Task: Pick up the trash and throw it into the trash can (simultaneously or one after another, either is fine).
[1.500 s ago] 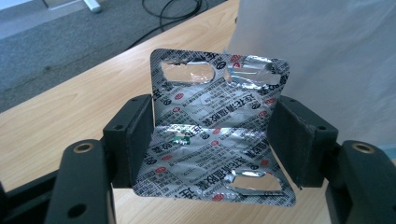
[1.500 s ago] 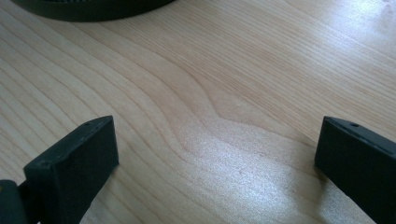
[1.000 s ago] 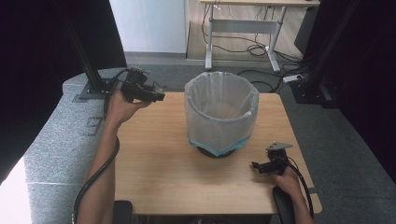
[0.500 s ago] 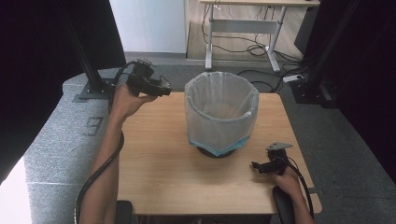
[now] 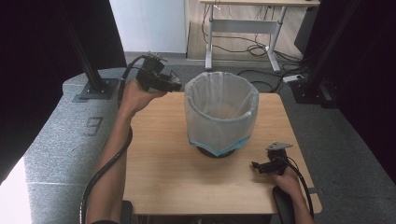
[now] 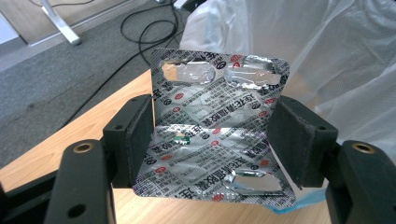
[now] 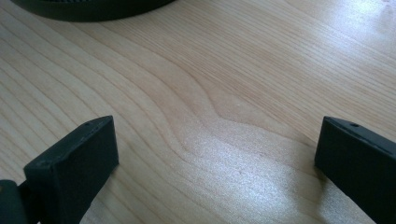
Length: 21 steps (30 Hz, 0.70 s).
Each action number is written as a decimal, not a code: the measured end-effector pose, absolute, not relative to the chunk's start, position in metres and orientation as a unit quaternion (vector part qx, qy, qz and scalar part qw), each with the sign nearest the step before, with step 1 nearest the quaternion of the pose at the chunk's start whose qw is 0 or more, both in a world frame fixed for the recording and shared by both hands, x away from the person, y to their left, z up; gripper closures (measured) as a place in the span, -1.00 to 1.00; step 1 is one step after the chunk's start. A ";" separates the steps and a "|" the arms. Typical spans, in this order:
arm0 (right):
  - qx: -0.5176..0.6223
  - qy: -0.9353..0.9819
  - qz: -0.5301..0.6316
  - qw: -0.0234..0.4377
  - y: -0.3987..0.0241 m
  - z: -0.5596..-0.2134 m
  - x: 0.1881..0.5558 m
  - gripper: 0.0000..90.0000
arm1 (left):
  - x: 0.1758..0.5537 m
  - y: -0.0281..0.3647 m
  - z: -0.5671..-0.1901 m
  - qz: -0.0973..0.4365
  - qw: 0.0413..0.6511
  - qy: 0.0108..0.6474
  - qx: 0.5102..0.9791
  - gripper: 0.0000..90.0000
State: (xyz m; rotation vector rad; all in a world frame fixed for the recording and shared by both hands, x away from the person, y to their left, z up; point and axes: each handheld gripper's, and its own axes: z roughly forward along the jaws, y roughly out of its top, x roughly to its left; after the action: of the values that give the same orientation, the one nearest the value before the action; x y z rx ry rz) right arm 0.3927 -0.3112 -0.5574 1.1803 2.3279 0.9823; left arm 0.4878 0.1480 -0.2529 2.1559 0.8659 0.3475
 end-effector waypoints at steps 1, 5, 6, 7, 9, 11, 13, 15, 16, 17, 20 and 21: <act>0.417 0.822 0.347 0.176 -0.311 -0.557 0.393 -1.00 | 0.488 0.146 -0.252 0.137 0.386 0.339 0.847 -0.27; 0.417 0.821 0.348 0.176 -0.311 -0.558 0.393 -1.00 | 0.490 0.137 -0.249 0.136 0.388 0.334 0.848 -0.27; 0.417 0.821 0.348 0.176 -0.311 -0.558 0.393 -1.00 | 0.490 0.135 -0.248 0.136 0.389 0.332 0.849 -0.27; 0.417 0.821 0.348 0.176 -0.311 -0.558 0.393 -1.00 | 0.491 0.132 -0.248 0.135 0.390 0.329 0.849 -0.27; 0.417 0.821 0.348 0.176 -0.311 -0.558 0.393 -1.00 | 0.491 0.127 -0.247 0.134 0.392 0.326 0.850 -0.27; 0.417 0.821 0.348 0.176 -0.311 -0.558 0.393 -1.00 | 0.492 0.122 -0.246 0.133 0.394 0.322 0.851 -0.27; 0.417 0.821 0.348 0.176 -0.311 -0.558 0.393 -1.00 | 0.492 0.118 -0.245 0.132 0.396 0.319 0.851 -0.27; 0.417 0.821 0.348 0.176 -0.311 -0.558 0.393 -1.00 | 0.493 0.111 -0.244 0.130 0.397 0.315 0.852 -0.27; 0.417 0.821 0.348 0.176 -0.311 -0.558 0.393 -1.00 | 0.493 0.109 -0.244 0.131 0.396 0.314 0.853 -0.27; 0.417 0.821 0.348 0.176 -0.311 -0.558 0.393 -1.00 | 0.494 0.107 -0.244 0.130 0.396 0.312 0.853 -0.27; 0.417 0.821 0.348 0.176 -0.311 -0.558 0.393 -1.00 | 0.494 0.099 -0.242 0.129 0.399 0.307 0.855 -0.27; 0.417 0.821 0.348 0.176 -0.311 -0.558 0.393 -1.00 | 0.495 0.097 -0.242 0.129 0.399 0.305 0.855 -0.27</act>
State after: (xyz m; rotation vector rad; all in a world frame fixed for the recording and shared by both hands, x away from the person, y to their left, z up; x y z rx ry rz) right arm 0.3928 -0.3110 -0.5577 1.1799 2.3260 0.9866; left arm 0.4945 0.0966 -0.2417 2.1632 0.7728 0.3263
